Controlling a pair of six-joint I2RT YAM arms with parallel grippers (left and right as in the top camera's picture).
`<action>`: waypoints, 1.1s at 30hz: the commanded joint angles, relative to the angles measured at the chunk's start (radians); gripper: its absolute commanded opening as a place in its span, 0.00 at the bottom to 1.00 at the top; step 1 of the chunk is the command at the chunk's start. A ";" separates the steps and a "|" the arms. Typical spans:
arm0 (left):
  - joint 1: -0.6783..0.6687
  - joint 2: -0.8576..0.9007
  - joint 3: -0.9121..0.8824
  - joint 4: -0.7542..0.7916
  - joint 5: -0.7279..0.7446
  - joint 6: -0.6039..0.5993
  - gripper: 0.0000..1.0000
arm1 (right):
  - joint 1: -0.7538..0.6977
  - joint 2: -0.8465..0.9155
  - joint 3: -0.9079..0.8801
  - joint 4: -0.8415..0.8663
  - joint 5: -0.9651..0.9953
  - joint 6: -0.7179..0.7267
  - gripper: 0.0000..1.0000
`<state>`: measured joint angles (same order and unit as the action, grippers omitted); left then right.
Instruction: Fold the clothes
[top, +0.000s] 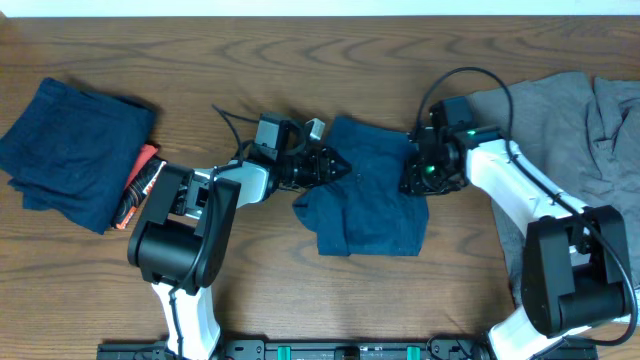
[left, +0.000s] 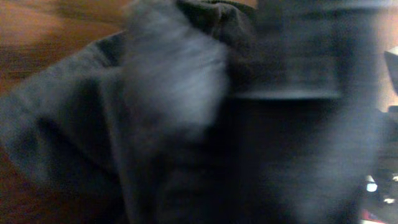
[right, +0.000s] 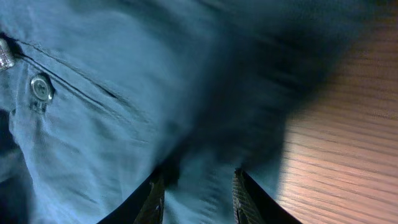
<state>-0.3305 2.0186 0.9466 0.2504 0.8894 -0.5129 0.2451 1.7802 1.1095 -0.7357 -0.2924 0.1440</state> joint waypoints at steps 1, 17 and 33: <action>-0.037 0.053 -0.035 -0.032 -0.032 -0.002 0.55 | 0.033 0.045 -0.008 0.006 -0.002 -0.007 0.35; -0.138 0.053 -0.035 0.044 -0.010 -0.002 0.06 | 0.054 0.144 -0.005 0.039 0.061 0.035 0.31; 0.267 -0.320 -0.021 -0.163 -0.221 0.093 0.06 | -0.143 -0.302 0.072 -0.118 0.219 0.015 0.34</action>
<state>-0.1570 1.8053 0.9127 0.1127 0.7757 -0.4648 0.1322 1.5394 1.1679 -0.8356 -0.1116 0.1715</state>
